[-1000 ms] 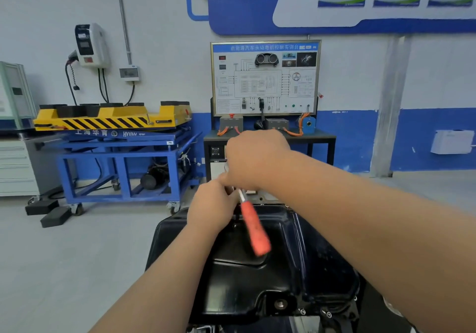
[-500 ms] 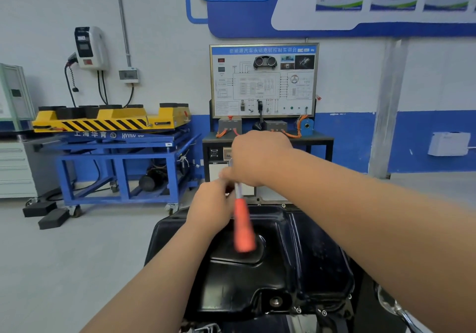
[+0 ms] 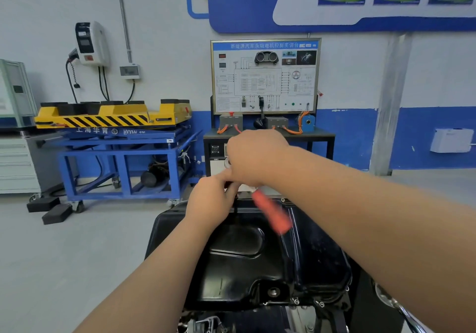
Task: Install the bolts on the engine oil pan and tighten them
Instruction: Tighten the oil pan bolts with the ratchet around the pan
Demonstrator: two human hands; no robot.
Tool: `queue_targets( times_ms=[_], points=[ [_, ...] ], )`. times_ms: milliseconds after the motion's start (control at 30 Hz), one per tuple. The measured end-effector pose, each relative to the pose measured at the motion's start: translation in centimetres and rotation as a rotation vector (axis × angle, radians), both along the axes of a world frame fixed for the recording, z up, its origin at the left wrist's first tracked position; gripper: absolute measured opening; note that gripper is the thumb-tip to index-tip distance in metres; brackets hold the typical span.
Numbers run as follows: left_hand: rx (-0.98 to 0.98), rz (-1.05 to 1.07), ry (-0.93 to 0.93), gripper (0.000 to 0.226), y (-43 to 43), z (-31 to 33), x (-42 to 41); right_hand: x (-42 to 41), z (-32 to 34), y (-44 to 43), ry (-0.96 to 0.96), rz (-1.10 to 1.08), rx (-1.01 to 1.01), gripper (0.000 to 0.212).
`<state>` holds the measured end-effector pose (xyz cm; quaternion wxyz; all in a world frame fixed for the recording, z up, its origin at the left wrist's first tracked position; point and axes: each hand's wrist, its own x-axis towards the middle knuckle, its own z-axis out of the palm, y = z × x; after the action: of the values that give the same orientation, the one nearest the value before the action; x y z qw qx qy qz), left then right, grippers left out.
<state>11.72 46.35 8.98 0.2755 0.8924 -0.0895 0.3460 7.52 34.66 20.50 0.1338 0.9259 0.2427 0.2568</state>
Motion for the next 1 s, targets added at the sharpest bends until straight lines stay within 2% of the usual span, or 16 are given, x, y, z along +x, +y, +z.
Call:
queue_targets(
  times_ms=[100, 167, 233, 333, 367, 433, 533, 633, 733, 833, 900, 1000],
  points=[
    [0.029, -0.061, 0.008, 0.016, 0.1, -0.2, 0.3, -0.1, 0.7, -0.3, -0.004, 0.06, -0.109, 0.008],
    [0.01, -0.066, 0.039, 0.014, 0.0, -0.2, 0.3, 0.0, 0.5, -0.2, -0.033, 0.082, -0.141, 0.015],
    [-0.053, -0.047, 0.061, 0.015, -0.1, 0.0, 0.3, 0.1, -0.1, 0.0, -0.068, 0.057, -0.134, 0.012],
    [-0.072, 0.046, 0.109, 0.028, -0.1, 0.3, 0.2, 0.3, -1.0, 0.1, -0.04, -0.032, 0.025, 0.042],
    [-0.051, 0.055, 0.116, 0.029, -0.1, 0.3, 0.2, 0.3, -1.0, 0.1, -0.021, -0.052, 0.066, 0.047],
    [-0.035, 0.0, 0.048, 0.03, 0.0, 0.1, 0.1, 0.4, -0.7, 0.0, -0.022, -0.035, 0.064, 0.045],
    [-0.002, -0.088, 0.019, 0.012, 0.2, -0.1, 0.1, 0.5, 0.1, -0.3, -0.04, 0.019, -0.037, 0.034],
    [-0.024, -0.081, 0.056, 0.018, 0.3, -0.2, 0.7, 0.6, 0.2, -0.4, -0.063, 0.043, -0.097, 0.015],
    [-0.106, -0.044, 0.078, 0.016, 0.2, 0.1, 0.6, 0.7, -0.7, -0.2, -0.096, 0.039, -0.038, 0.037],
    [0.044, 0.08, 0.146, 0.025, 0.1, 0.2, 0.6, 0.5, -1.3, 0.2, -0.085, -0.016, 0.079, 0.051],
    [0.039, 0.037, 0.1, 0.024, 0.3, 0.2, 0.5, 0.5, -0.9, 0.3, -0.063, -0.011, 0.053, 0.049],
    [-0.027, -0.114, 0.046, 0.01, 0.4, 0.1, 0.3, 0.7, 0.4, 0.0, -0.055, 0.047, -0.128, 0.032]
  ],
)
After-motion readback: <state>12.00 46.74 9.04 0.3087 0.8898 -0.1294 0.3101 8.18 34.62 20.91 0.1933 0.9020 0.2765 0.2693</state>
